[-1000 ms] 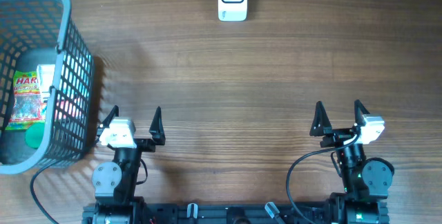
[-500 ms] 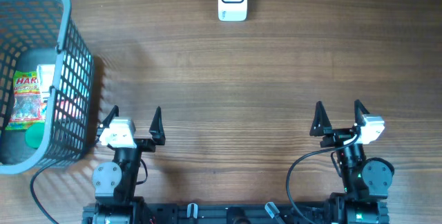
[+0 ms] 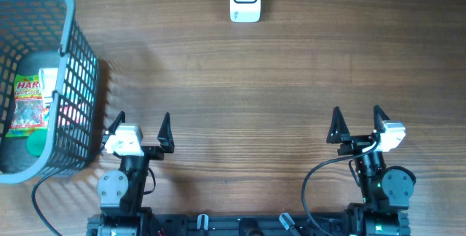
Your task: Scan the item barcode
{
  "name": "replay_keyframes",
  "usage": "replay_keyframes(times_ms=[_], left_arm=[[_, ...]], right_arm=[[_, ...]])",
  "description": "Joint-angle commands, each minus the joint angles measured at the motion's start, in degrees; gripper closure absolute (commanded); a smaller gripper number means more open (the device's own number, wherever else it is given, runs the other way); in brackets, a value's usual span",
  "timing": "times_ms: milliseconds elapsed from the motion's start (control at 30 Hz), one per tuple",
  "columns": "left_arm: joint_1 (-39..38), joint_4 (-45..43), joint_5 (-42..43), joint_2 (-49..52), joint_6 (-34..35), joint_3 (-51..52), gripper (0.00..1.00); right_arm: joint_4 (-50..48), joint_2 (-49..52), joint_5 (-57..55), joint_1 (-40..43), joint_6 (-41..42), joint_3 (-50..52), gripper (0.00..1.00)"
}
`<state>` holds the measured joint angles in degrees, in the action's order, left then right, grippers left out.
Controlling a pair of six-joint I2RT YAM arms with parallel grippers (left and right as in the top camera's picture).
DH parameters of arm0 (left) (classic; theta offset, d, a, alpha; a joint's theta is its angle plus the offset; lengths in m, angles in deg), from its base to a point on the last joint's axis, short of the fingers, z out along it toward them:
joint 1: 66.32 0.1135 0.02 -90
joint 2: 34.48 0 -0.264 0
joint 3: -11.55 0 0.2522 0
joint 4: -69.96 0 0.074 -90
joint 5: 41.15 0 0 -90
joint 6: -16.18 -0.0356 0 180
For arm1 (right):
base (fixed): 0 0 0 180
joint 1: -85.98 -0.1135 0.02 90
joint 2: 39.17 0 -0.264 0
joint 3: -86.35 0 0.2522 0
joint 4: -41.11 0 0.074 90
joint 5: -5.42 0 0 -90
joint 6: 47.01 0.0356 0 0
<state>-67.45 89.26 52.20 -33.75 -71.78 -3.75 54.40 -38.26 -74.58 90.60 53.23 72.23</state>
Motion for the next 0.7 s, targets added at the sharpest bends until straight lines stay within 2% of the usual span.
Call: replay_keyframes(times_ms=[0, 567, 667], left_arm=[[0.28, -0.22, 0.68, -0.46, -0.24, 0.57, 0.0], [0.28, -0.76, 0.72, -0.46, -0.2, 0.57, 0.0], [0.26, -3.04, 6.08, -0.46, 0.42, 0.57, 0.0]], right_arm=[[-0.24, -0.11, -1.01, -0.28, 0.39, 0.07, 0.0], [-0.24, -0.11, -1.01, -0.28, 0.44, 0.07, 0.0], [-0.24, -0.11, -1.01, -0.28, 0.42, 0.07, 0.0]])
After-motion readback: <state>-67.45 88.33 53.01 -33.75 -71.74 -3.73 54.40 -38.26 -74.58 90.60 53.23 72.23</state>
